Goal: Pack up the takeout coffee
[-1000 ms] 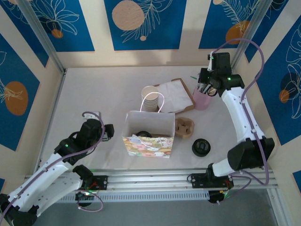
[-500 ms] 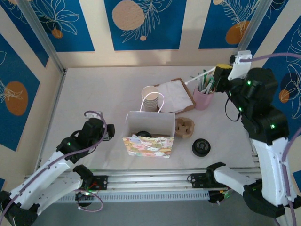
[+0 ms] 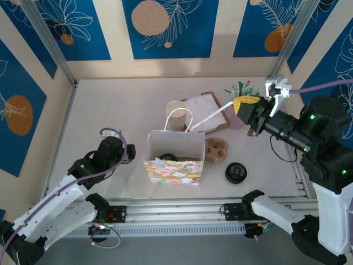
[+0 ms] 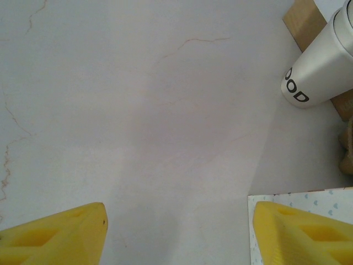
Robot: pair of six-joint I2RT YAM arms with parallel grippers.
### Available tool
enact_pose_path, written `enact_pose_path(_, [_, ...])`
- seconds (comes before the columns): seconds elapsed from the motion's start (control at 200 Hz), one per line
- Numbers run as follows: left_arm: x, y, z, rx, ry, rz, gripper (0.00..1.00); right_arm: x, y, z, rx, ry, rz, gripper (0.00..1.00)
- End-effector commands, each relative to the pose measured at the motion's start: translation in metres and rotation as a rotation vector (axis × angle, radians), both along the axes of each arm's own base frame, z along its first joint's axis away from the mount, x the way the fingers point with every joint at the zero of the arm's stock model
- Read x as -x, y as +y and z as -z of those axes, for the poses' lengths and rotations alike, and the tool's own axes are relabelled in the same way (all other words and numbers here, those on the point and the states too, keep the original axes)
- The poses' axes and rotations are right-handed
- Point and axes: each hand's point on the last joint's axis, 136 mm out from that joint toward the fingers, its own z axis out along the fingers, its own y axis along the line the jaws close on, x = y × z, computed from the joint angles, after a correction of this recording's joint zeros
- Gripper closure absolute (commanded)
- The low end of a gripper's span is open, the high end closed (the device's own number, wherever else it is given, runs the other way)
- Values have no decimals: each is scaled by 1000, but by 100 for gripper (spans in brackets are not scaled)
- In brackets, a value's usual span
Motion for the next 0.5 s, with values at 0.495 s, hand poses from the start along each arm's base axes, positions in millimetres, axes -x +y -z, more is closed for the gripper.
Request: enact_pose_path(0.495, [-1,-1,-14,-3,-36,18,30,-7,90,71,222,99,-292,70])
